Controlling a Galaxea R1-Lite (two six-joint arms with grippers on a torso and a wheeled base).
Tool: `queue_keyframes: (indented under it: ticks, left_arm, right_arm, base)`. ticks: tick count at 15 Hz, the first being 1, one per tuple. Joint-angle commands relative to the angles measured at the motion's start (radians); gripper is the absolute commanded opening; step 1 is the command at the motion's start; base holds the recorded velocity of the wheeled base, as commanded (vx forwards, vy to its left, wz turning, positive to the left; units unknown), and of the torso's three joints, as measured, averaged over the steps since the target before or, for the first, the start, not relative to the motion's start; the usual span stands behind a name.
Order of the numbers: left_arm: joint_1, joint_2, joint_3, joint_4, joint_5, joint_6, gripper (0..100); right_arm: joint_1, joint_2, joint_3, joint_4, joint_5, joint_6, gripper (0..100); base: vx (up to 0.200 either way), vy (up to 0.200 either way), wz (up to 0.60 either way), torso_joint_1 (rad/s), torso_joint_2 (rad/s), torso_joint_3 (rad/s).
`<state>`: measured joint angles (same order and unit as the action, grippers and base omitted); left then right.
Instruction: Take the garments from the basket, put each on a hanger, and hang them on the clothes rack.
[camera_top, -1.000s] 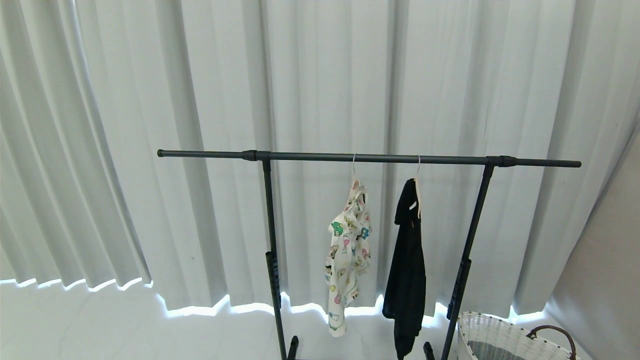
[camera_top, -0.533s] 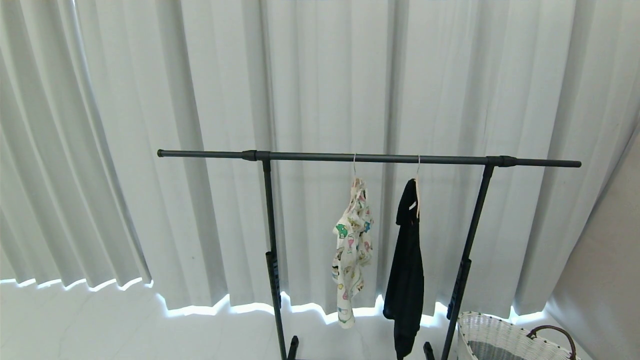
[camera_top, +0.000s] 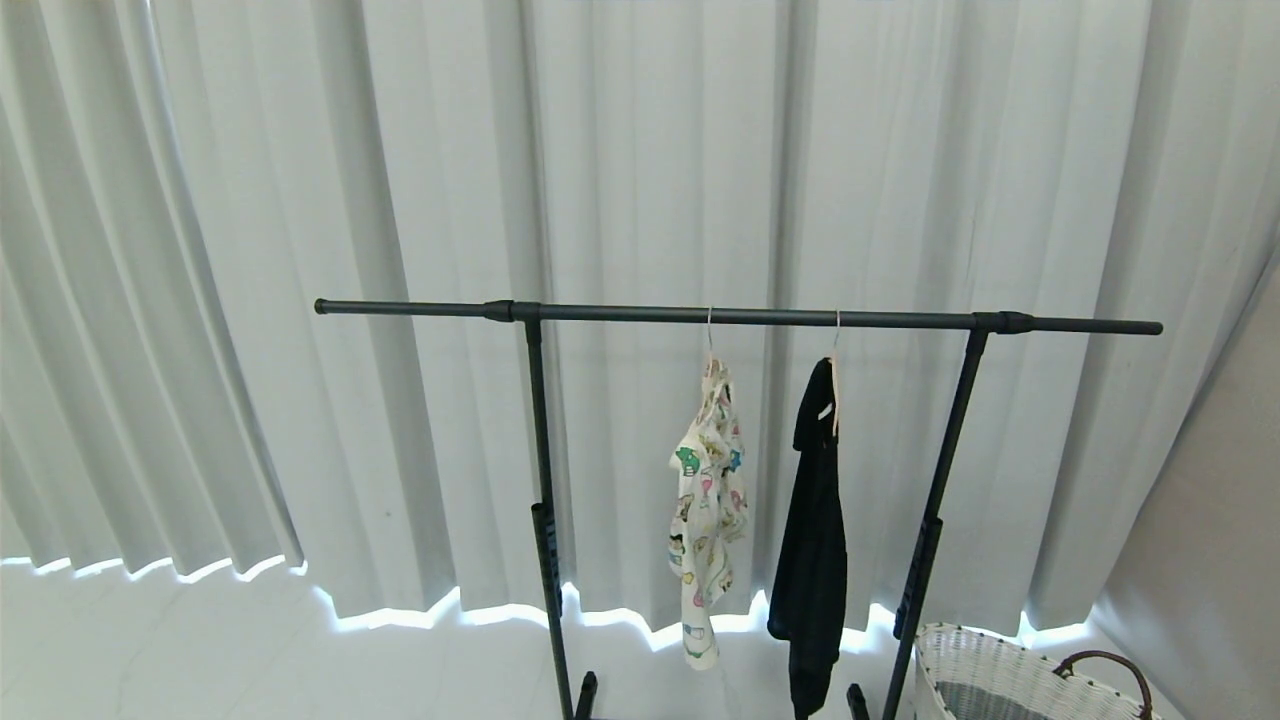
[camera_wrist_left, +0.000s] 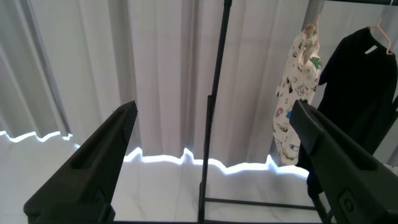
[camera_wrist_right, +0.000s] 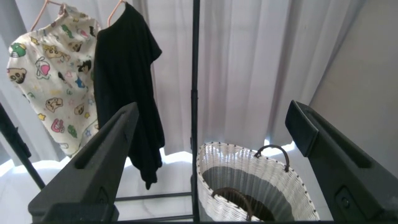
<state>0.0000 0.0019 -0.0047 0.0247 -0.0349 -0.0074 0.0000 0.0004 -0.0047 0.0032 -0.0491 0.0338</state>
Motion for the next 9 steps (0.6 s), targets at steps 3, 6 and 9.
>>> queue_keyframes:
  ticks: [3,6,9]
  left_arm:
    - [0.0,0.0,0.0,0.0,0.0,0.0,100]
    - [0.0,0.0,0.0,0.0,0.0,0.0,100]
    - [0.0,0.0,0.0,0.0,0.0,0.0,100]
  right_arm:
    - [0.0,0.0,0.0,0.0,0.0,0.0,100]
    - [0.0,0.0,0.0,0.0,0.0,0.0,100]
    - [0.0,0.0,0.0,0.0,0.0,0.0,100]
  base:
    - [0.0,0.0,0.0,0.0,0.0,0.0]
    - [0.0,0.0,0.0,0.0,0.0,0.0]
    - [0.0,0.0,0.0,0.0,0.0,0.0]
